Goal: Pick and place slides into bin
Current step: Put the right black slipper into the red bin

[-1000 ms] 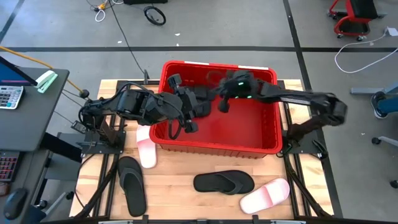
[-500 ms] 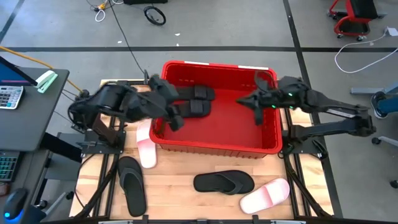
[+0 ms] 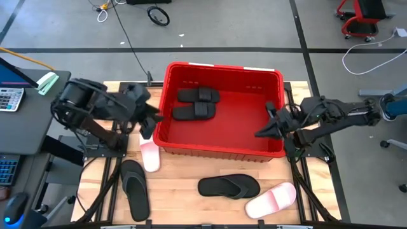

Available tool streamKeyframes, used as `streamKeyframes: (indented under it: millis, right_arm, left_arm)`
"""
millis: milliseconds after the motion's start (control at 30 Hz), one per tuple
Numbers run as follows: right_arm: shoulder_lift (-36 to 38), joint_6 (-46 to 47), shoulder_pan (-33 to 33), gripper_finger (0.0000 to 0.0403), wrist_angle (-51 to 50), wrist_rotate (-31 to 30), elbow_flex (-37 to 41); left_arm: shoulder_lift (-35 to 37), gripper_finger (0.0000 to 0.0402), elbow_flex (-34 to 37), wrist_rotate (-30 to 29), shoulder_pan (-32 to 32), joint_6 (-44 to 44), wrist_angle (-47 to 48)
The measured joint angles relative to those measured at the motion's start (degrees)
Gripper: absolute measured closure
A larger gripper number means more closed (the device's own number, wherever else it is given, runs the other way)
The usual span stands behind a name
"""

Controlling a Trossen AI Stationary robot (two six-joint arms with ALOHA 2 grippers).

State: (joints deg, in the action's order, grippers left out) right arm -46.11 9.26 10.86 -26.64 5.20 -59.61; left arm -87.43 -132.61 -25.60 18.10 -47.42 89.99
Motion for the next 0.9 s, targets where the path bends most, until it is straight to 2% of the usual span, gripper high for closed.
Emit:
streamKeyframes:
  millis: [167,367,633,900]
  right_arm:
    - [-1.5,0.7,2.6,0.04,-3.2,0.0,0.0]
    - [-3.1,1.2,4.5,0.0399,-6.6,0.0,0.0]
    - [-3.4,1.1,4.6,0.0399,-6.8,0.0,0.0]
    - [-4.7,1.9,4.9,0.0399,0.6,4.2,0.0]
  left_arm:
    - [-3.9,0.023,0.0,7.4,5.3,-3.2,0.0]
    - [-11.5,0.023,0.0,11.2,14.2,-14.0,0.0]
    - [-23.0,0.023,0.0,11.5,21.9,-30.2,0.0]
    - [-31.2,0.023,0.0,11.5,25.3,-36.1,0.0]
